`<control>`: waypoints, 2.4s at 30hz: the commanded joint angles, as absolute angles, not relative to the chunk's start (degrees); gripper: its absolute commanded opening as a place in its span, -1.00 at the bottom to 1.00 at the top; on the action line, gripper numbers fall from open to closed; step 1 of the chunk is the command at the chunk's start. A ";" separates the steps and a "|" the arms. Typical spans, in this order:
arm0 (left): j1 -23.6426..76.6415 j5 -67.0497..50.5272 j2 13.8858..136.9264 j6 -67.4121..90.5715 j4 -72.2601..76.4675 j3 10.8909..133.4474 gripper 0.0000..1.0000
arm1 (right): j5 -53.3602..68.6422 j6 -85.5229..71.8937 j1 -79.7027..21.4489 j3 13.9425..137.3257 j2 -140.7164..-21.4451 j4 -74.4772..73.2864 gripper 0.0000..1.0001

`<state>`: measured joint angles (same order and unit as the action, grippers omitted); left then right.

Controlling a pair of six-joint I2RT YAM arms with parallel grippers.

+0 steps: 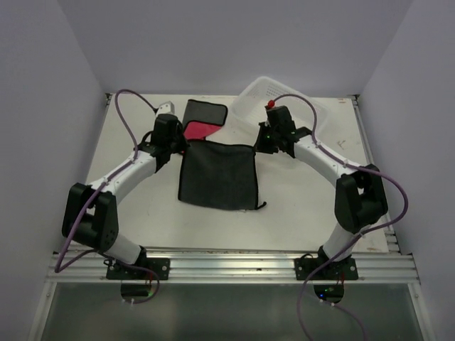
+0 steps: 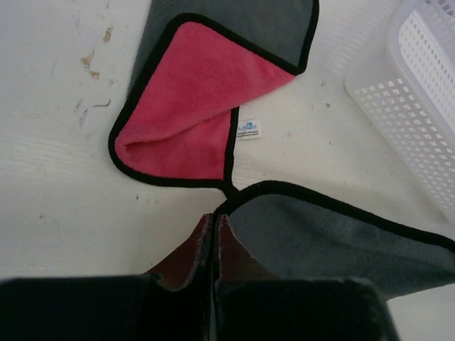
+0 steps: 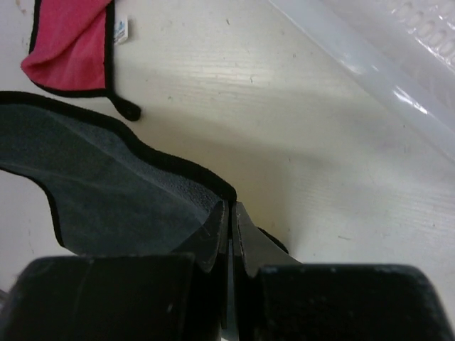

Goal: Roll the towels
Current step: Flatten the towel

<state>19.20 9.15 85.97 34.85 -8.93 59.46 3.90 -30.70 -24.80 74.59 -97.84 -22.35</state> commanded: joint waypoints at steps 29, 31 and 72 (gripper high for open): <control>18.11 -13.01 37.83 37.53 -7.29 40.07 -1.00 | 3.96 -31.37 -33.84 63.89 -53.45 -37.33 -1.00; 18.11 -11.87 34.73 38.58 -9.31 42.88 -1.00 | 3.17 -33.04 -33.84 66.87 -51.16 -39.45 -1.00; 13.54 -8.97 86.32 31.47 12.04 48.87 -1.00 | 9.15 -25.14 -20.21 70.32 -96.60 -15.03 -1.00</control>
<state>13.89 -8.25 89.41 33.32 7.51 51.51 11.18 -27.03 -19.97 72.95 -99.96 -17.54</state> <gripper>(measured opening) 0.011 0.014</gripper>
